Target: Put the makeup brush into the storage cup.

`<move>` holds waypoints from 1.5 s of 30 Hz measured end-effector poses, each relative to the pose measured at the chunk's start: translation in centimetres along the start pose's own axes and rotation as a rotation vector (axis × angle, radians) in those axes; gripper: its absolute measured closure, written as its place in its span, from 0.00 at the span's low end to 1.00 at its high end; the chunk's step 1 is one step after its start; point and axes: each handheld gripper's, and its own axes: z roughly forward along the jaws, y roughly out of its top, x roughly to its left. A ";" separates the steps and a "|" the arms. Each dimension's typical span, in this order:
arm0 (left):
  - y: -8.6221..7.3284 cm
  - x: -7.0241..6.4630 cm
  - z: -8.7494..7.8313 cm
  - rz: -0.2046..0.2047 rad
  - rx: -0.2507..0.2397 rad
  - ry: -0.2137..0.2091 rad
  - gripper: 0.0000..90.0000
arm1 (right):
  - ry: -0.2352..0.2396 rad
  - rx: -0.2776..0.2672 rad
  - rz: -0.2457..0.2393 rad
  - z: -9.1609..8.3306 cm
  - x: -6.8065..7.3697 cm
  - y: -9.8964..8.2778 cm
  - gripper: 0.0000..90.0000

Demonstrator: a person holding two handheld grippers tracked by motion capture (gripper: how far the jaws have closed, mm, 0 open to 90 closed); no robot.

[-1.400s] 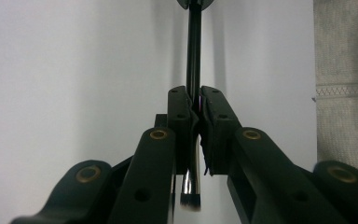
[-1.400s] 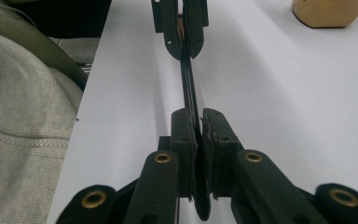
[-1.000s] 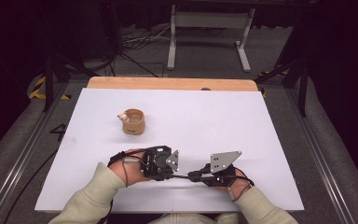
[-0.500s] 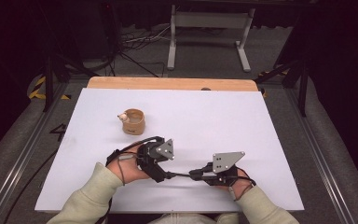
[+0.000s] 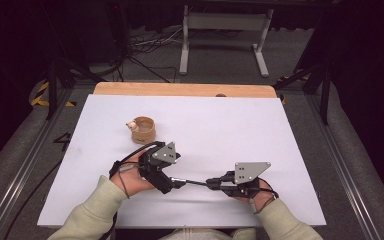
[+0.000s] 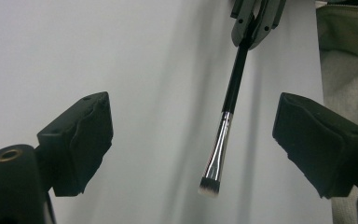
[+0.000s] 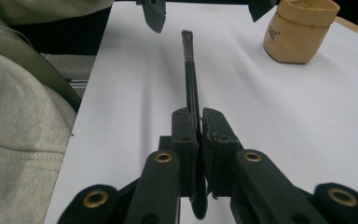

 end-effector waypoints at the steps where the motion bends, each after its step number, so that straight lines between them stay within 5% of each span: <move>1: 0.0 0.0 0.0 0.000 0.000 0.000 0.14 | 0.000 0.000 0.000 0.0 0.0 0.0 0.94; 9: -0.7 0.1 -0.5 0.022 -0.109 -0.013 0.16 | -0.004 -0.045 0.007 -0.5 -0.1 -0.1 0.94; 16: -1.7 0.3 -0.5 -0.010 -0.220 -0.060 0.19 | -0.004 -0.065 0.010 -0.7 -0.1 0.0 0.94; 33: -2.5 0.6 0.3 -0.007 -0.293 -0.106 0.22 | 0.001 -0.096 0.015 -0.9 -0.2 0.0 0.94; 45: -2.7 0.7 0.4 0.015 -0.293 -0.166 0.55 | 0.005 -0.112 0.020 -0.9 -0.2 -0.1 0.94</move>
